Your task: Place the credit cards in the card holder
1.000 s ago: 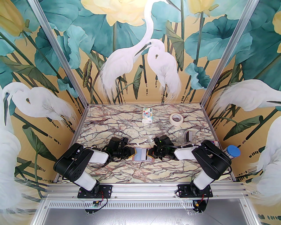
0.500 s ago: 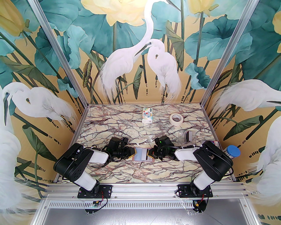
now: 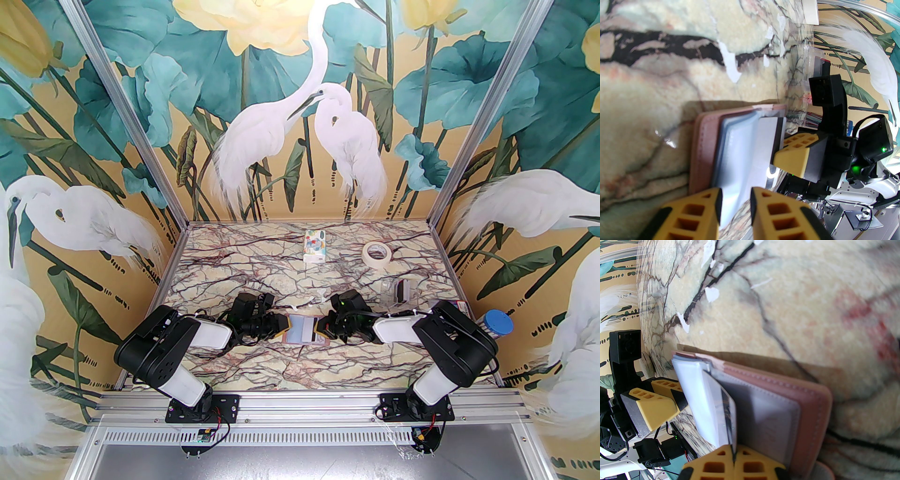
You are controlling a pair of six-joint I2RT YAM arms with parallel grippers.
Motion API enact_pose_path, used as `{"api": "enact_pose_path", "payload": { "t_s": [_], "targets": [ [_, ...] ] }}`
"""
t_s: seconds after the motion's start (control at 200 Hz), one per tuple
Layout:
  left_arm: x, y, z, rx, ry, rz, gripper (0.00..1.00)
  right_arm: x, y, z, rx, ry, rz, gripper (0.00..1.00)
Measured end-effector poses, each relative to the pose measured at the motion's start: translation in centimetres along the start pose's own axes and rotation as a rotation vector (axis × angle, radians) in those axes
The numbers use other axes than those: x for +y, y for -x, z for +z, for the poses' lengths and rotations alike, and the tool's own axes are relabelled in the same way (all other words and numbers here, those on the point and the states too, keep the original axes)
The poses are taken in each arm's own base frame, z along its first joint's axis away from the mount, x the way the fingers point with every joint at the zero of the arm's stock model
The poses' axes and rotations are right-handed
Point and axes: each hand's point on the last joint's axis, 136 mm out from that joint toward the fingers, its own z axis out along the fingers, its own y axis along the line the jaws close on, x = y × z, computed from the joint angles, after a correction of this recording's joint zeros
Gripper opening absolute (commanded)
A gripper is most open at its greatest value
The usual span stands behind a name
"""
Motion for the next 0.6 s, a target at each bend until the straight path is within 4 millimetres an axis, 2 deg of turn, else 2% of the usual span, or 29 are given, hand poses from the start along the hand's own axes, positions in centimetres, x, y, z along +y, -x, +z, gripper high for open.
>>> {"api": "enact_pose_path", "payload": {
  "t_s": [0.6],
  "targets": [
    [-0.01, -0.01, 0.02, 0.002, -0.001, 0.000, 0.28, 0.16, -0.13, 0.51, 0.025, 0.003, 0.001, 0.00]
  ]
}}
